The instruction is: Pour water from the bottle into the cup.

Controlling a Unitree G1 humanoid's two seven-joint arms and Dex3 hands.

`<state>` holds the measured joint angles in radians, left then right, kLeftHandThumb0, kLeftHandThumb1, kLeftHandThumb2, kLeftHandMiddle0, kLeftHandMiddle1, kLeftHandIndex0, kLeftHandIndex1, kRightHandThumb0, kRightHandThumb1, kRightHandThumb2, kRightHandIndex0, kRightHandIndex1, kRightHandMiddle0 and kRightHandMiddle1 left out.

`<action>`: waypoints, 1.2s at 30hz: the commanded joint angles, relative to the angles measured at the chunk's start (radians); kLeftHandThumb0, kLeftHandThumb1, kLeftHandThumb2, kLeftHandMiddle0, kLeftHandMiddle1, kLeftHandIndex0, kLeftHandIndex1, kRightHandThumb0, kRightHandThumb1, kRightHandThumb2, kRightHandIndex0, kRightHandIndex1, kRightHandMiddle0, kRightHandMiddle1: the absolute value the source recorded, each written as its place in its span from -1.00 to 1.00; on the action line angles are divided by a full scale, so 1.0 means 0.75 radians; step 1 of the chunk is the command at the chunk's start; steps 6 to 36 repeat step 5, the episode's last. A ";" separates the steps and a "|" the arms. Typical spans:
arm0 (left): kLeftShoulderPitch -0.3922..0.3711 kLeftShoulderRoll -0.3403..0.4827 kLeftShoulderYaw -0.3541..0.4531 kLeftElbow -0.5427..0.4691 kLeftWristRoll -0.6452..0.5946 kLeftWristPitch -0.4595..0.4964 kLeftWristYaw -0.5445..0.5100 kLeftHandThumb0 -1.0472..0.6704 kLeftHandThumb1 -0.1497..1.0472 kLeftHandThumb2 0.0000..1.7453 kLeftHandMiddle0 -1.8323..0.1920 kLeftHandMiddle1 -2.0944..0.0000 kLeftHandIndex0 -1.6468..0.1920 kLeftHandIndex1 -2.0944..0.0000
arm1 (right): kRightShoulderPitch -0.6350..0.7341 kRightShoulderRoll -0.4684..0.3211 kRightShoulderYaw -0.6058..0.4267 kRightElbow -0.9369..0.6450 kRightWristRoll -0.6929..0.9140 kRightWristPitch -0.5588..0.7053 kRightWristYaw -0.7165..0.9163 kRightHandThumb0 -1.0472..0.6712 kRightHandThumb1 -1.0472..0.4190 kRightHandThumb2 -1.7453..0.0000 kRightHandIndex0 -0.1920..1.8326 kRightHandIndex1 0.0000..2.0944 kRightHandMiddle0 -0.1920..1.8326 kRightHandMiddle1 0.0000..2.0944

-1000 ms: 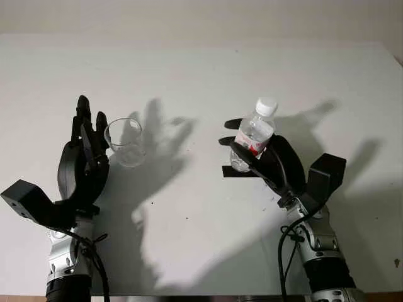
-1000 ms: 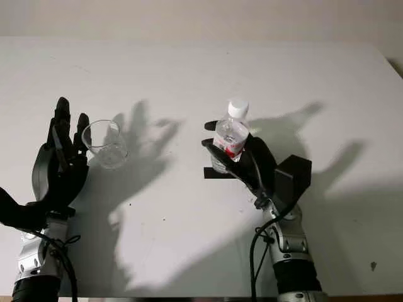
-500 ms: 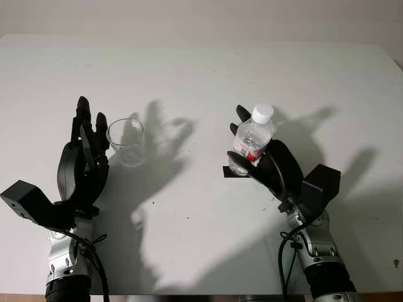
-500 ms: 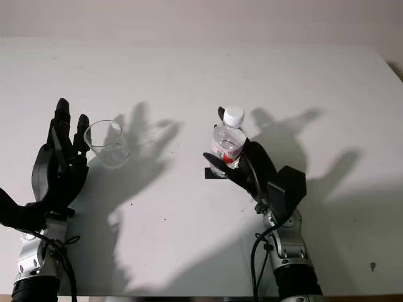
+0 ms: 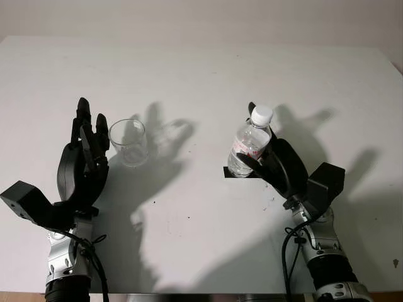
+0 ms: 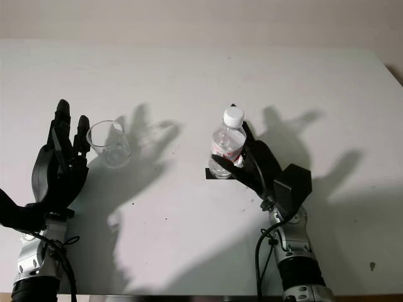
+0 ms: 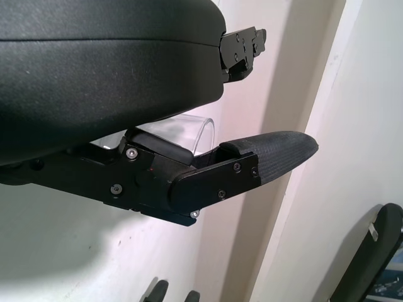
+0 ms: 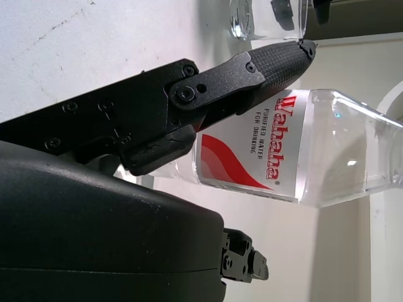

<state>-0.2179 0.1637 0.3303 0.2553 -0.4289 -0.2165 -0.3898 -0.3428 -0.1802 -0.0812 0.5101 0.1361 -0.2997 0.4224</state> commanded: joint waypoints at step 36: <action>0.048 0.001 0.001 -0.023 0.001 0.004 0.002 -0.66 1.00 -0.19 1.00 1.00 1.00 1.00 | 0.149 -0.028 0.061 -0.199 0.000 0.089 0.072 -0.89 -0.89 0.95 -1.00 -1.00 -1.00 -1.00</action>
